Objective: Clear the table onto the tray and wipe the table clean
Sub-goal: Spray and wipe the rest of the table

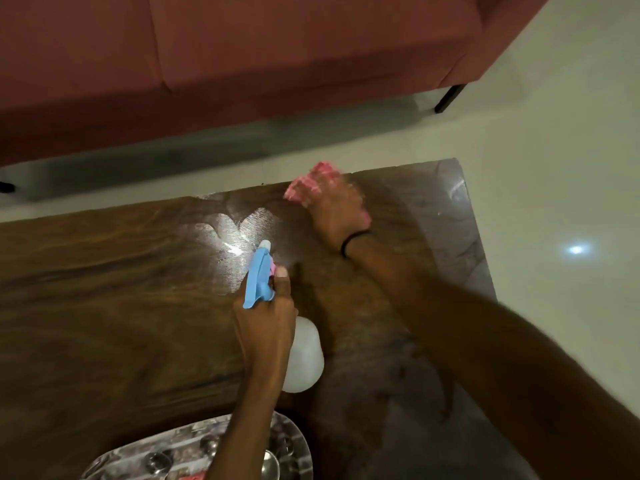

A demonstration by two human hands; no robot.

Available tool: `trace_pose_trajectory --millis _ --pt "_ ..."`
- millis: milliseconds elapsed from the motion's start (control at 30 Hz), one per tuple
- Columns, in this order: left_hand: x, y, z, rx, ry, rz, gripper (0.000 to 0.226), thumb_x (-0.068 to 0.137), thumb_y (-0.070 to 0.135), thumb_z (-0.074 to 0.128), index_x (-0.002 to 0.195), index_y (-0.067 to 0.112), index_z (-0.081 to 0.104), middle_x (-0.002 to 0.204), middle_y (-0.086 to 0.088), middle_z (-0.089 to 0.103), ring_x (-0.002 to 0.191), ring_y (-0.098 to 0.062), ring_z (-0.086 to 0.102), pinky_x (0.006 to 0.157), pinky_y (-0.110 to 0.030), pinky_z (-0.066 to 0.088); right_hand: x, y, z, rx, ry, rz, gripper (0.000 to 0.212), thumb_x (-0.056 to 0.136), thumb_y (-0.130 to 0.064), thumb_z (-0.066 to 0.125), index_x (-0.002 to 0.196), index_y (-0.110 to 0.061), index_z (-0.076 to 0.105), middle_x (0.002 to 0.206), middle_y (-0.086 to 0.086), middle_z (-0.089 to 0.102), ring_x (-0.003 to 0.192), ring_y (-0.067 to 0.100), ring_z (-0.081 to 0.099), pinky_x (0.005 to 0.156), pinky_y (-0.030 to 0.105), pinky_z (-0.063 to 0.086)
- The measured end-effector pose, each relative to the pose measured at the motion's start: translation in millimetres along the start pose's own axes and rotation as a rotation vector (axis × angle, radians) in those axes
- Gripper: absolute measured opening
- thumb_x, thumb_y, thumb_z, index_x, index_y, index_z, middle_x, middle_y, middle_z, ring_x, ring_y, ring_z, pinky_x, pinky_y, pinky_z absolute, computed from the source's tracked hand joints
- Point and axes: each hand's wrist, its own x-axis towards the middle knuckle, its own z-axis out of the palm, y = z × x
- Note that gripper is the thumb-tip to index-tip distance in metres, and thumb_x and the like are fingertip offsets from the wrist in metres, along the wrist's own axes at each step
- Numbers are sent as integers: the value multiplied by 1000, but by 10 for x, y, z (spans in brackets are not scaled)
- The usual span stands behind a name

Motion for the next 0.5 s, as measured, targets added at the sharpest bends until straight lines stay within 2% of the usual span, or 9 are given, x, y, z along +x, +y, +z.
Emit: trace_pose_trajectory --millis 67,133,200,233,300,333,367,433,500 --pt "-68 -5 78 0 -15 20 22 93 32 64 75 23 56 59 -5 63 52 -10 62 54 -16 46 -35 462 -150 37 93 256 54 95 -8 56 140 -38 48 156 5 38 147 34 29 114 59 35" --pt "-118 1 165 25 -32 32 27 91 40 63 78 17 60 61 -4 63 55 -10 64 57 -22 49 -523 624 -113 23 130 388 58 94 -8 59 142 -36 45 159 9 34 149 39 24 114 62 33" --pt "-161 35 314 -7 -36 45 38 88 50 63 79 14 61 61 -5 63 56 -11 64 58 -29 51 -968 501 -45 -4 91 311 59 94 -12 63 146 -34 44 159 10 34 148 43 24 113 66 31" --pt "-193 54 394 -30 -39 41 36 87 48 65 79 13 61 61 -7 62 55 -11 63 57 -32 51 -1013 503 36 -6 50 233 59 95 -15 63 147 -34 42 159 10 33 148 45 23 113 68 30" --pt "-240 90 551 -6 -64 10 32 90 39 66 86 8 64 66 -12 66 59 -16 65 61 -35 54 -685 689 -2 -32 47 36 62 93 -16 63 146 -39 39 160 7 30 149 42 21 111 69 31" --pt "-265 84 640 11 -84 2 30 91 37 65 88 8 64 69 -13 67 62 -21 66 63 -35 55 -476 854 -105 -72 52 7 61 93 -16 63 143 -41 40 160 5 30 149 39 23 111 67 33" --pt "-281 90 716 13 -98 0 27 92 37 65 88 10 63 69 -13 68 63 -23 67 63 -32 55 -289 1070 -196 -74 47 58 56 95 -17 61 140 -43 43 159 4 31 149 36 25 112 65 35" --pt "-306 108 824 20 -83 28 22 92 36 65 86 15 61 70 -13 68 64 -24 68 64 -30 55 -190 1508 -299 2 118 321 46 100 -19 55 138 -43 47 158 4 34 149 36 25 113 64 34" --pt "-327 155 916 40 -81 47 22 92 36 65 88 15 62 72 -12 69 66 -25 69 69 -34 57 -570 1541 -270 44 186 484 47 101 -19 51 142 -42 45 159 7 32 149 39 21 116 65 26"
